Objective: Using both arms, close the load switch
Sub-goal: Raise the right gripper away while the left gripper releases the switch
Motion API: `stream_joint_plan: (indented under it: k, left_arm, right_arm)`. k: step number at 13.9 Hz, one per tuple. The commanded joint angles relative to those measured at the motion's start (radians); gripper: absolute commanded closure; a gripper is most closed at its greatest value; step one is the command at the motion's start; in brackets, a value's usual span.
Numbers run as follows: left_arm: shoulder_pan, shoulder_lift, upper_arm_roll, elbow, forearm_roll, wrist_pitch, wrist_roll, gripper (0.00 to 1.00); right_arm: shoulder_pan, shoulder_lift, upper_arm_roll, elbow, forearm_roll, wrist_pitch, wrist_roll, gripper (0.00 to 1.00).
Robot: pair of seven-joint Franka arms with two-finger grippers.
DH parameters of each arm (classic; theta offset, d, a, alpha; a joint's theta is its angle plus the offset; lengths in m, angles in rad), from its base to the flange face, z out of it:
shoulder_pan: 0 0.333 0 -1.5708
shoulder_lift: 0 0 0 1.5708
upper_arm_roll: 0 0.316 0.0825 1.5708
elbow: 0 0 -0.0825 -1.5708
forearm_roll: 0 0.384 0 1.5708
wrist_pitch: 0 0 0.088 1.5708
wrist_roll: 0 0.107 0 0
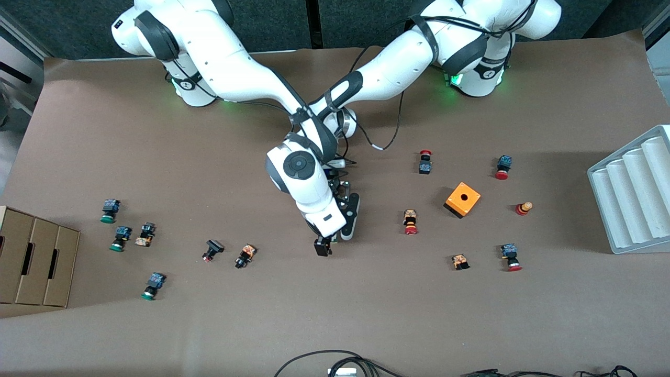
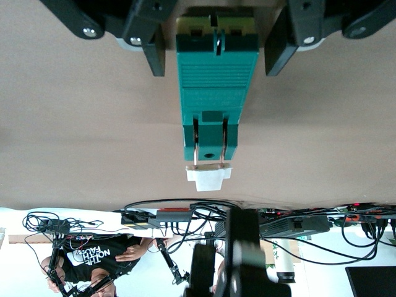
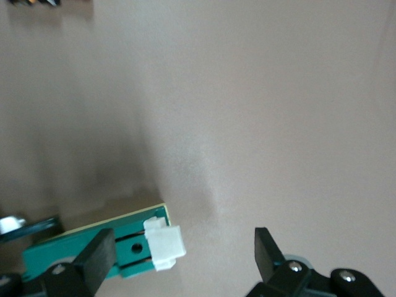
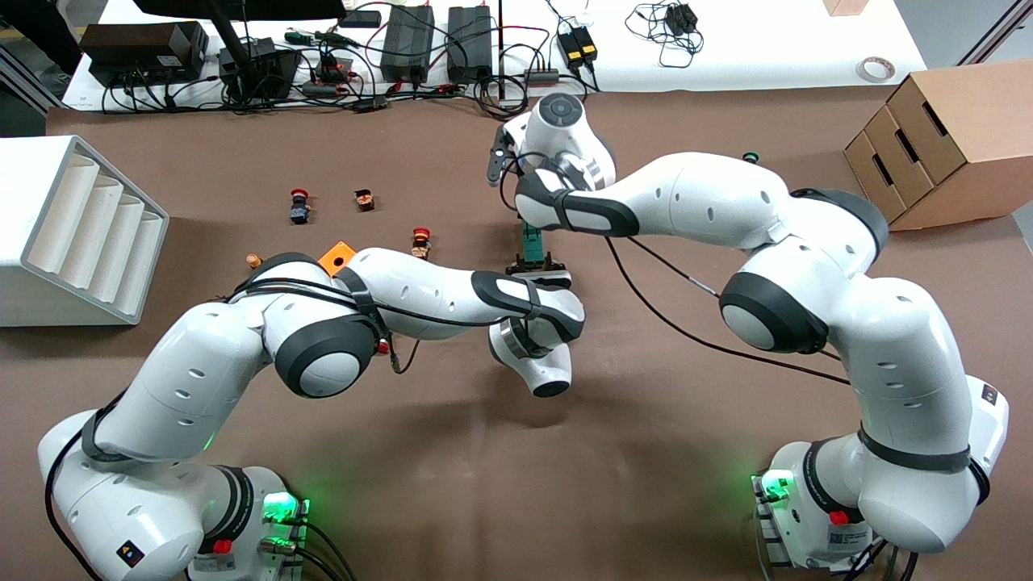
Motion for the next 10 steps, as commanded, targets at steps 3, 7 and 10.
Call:
stream_joint_plan:
  k: [3, 7, 10]
  left_arm:
    - [-0.006, 0.018, 0.008, 0.004, 0.001, -0.014, -0.042, 0.0]
    - [-0.004, 0.004, 0.005, 0.009, -0.011, -0.01, -0.019, 0.0]
    - [0.0, -0.008, -0.001, 0.01, -0.03, -0.001, -0.014, 0.0]
  right_arm:
    - [-0.016, -0.166, -0.002, -0.006, 0.06, -0.211, -0.008, 0.0]
    - [-0.048, -0.277, -0.002, -0.006, 0.069, -0.328, -0.005, 0.0]
    - [-0.085, -0.367, -0.011, -0.006, 0.069, -0.409, 0.025, 0.0]
